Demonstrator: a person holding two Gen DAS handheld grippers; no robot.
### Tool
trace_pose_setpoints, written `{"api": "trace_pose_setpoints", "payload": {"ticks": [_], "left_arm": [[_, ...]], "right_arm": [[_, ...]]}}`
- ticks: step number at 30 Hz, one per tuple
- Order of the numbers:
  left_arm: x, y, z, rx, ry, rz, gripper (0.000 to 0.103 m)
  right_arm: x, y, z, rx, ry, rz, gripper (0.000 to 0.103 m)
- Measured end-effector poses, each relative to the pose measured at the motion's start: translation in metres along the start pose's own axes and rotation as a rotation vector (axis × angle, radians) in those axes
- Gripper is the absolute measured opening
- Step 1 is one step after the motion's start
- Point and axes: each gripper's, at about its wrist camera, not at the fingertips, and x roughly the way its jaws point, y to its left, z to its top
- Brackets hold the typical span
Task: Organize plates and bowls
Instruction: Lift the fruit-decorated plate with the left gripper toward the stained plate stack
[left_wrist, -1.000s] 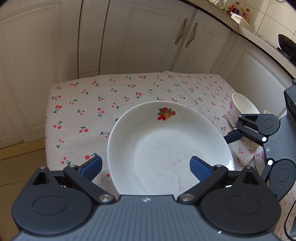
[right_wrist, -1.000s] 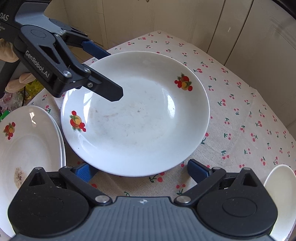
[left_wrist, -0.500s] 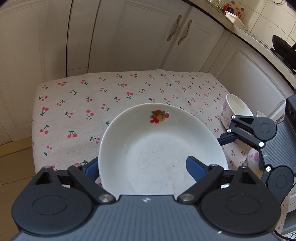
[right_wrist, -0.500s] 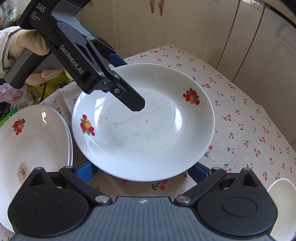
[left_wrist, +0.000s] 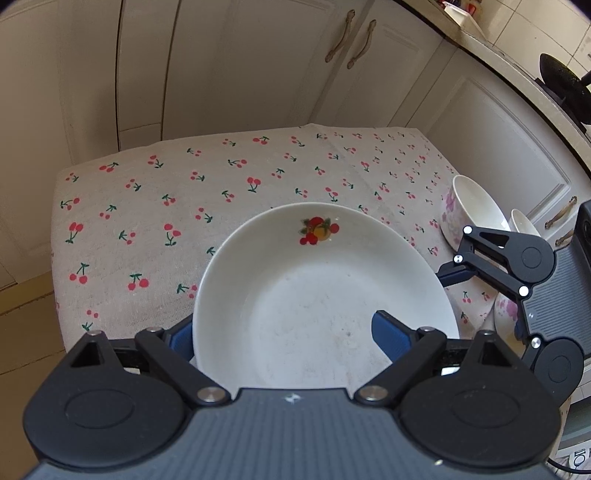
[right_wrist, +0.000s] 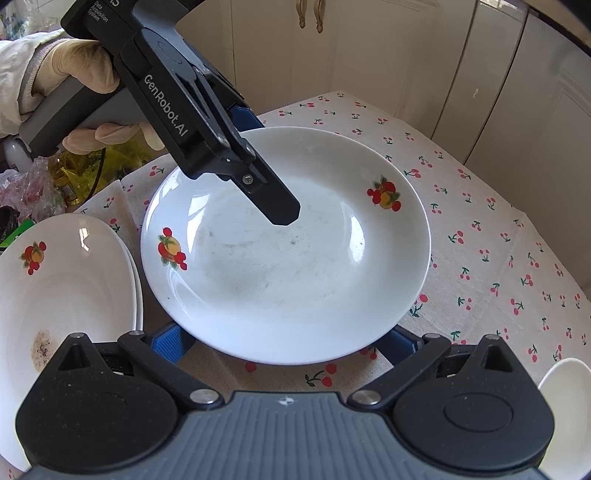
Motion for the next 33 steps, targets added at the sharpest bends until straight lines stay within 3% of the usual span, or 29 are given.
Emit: {"api": "trace_pose_setpoints", "payload": {"ticks": [19, 33], "left_arm": [[0.002, 0.004, -0.004, 0.021, -0.029, -0.029, 0.094], [0.005, -0.002, -0.003, 0.056, -0.043, -0.027, 0.094]], "right_arm": [[-0.021, -0.002, -0.005, 0.008, -0.11, -0.023, 0.103], [-0.019, 0.001, -0.004, -0.011, -0.103, -0.038, 0.103]]}}
